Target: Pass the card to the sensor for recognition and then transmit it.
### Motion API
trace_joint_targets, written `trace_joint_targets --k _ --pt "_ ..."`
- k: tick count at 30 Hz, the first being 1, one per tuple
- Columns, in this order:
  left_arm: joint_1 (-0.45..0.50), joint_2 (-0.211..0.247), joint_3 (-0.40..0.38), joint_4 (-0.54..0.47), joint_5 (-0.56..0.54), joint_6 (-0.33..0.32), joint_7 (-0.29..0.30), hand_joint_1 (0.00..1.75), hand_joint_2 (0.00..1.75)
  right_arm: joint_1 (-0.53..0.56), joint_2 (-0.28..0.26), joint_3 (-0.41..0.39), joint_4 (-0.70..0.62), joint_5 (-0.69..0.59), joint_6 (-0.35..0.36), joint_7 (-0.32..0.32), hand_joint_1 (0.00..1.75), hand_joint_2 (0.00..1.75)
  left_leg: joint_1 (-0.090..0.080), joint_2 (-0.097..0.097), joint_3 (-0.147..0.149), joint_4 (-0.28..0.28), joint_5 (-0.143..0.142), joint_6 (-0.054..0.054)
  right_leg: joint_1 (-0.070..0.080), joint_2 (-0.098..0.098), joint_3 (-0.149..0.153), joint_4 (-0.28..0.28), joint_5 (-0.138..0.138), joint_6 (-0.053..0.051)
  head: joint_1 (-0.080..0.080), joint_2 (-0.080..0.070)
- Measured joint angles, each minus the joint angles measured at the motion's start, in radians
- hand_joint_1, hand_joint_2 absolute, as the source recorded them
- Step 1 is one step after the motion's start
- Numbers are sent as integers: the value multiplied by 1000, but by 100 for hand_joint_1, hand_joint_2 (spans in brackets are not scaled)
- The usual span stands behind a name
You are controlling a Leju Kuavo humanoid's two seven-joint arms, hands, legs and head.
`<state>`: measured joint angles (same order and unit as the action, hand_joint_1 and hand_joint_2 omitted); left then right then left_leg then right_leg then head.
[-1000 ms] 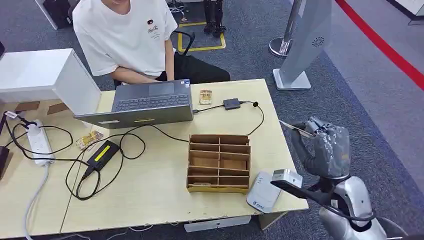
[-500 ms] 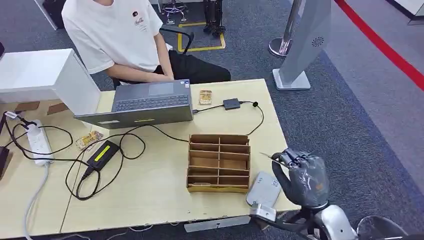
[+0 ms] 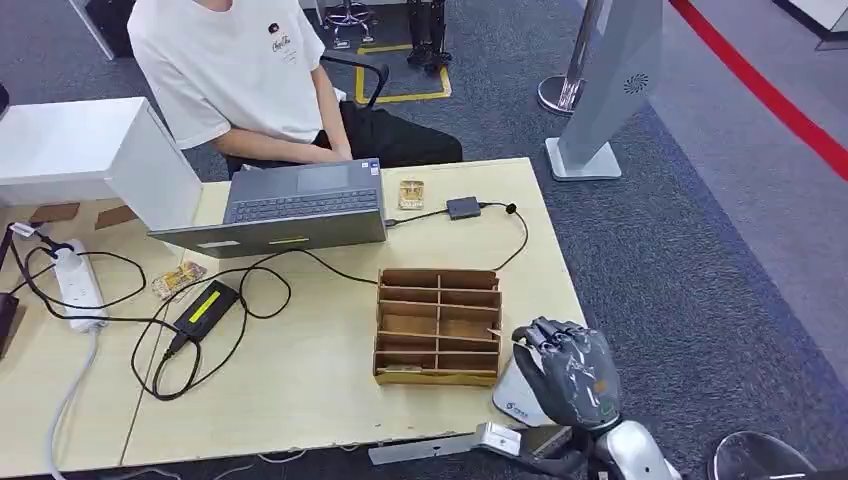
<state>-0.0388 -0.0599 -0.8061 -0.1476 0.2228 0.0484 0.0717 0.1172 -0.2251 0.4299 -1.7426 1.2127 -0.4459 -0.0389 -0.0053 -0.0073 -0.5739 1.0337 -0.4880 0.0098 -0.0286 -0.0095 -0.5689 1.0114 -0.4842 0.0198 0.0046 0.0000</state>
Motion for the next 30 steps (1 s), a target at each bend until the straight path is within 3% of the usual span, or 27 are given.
trace_joint_targets --k 30 --pt "0 0 0 0 7 0 9 0 175 72 -18 69 114 -58 -58 94 175 175 0 0 0 0 0 0 0 0 0 0 0 0 0 0"
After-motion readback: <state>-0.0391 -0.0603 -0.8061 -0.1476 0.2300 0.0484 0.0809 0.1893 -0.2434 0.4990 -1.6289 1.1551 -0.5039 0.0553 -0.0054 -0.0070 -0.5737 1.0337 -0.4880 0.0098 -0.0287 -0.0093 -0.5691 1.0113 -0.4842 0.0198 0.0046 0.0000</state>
